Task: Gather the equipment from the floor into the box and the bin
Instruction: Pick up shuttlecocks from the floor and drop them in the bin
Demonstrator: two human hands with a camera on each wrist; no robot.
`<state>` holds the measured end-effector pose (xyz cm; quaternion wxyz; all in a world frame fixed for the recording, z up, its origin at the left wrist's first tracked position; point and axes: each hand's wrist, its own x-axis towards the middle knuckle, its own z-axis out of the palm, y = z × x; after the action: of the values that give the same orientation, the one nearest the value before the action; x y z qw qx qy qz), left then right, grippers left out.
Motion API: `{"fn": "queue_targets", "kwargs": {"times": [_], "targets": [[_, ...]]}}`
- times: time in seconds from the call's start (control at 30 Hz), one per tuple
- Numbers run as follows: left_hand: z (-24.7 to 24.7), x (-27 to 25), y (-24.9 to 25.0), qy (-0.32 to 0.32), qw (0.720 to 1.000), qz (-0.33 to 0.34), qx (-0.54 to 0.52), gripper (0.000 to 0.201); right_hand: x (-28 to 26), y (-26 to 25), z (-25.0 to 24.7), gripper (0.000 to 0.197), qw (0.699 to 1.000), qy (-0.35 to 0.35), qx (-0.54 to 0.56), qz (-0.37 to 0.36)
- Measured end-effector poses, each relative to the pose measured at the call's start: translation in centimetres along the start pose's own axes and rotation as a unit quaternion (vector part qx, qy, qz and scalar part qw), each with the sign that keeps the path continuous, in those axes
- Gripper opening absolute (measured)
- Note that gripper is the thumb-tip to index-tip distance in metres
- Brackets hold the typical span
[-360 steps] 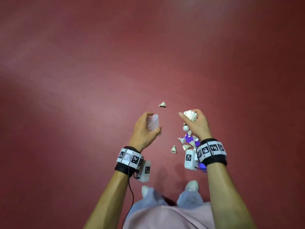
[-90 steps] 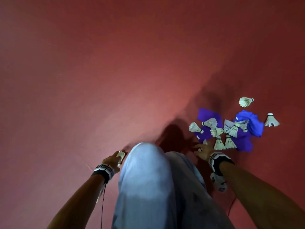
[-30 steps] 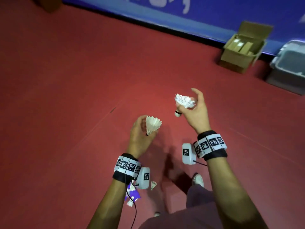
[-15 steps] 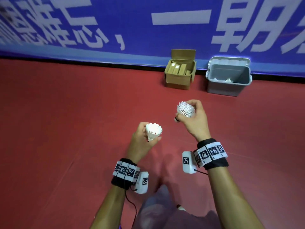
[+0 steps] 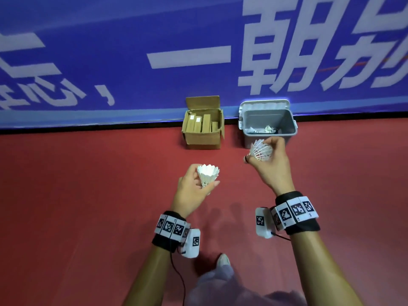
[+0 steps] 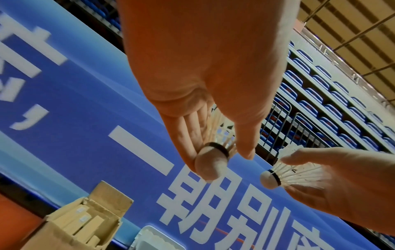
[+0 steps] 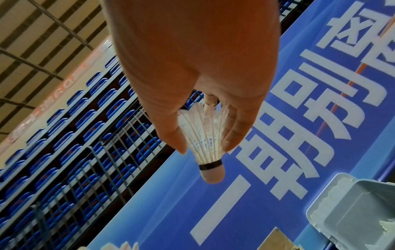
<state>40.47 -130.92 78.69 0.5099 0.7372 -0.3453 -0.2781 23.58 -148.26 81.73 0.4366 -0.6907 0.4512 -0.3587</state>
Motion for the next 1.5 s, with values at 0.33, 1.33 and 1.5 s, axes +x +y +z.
{"fn": "queue_targets", "kwargs": {"times": [0.33,1.33,1.5], "targets": [[7.2,21.3,2.8,-0.132,0.986,0.059,0.079,0.050,14.7,4.0,-2.7,0.056,0.991,0.103,-0.005,0.091],[23.9,75.9,7.8,-0.080,0.976,0.037,0.200,0.039,75.6,16.8,-5.2,0.061,0.986,0.046,-0.091,0.134],[28.1,87.4,7.9,-0.119,0.972,0.039,0.199,0.050,85.4,19.1,-5.0,0.063,0.980,0.051,-0.104,0.159]]}}
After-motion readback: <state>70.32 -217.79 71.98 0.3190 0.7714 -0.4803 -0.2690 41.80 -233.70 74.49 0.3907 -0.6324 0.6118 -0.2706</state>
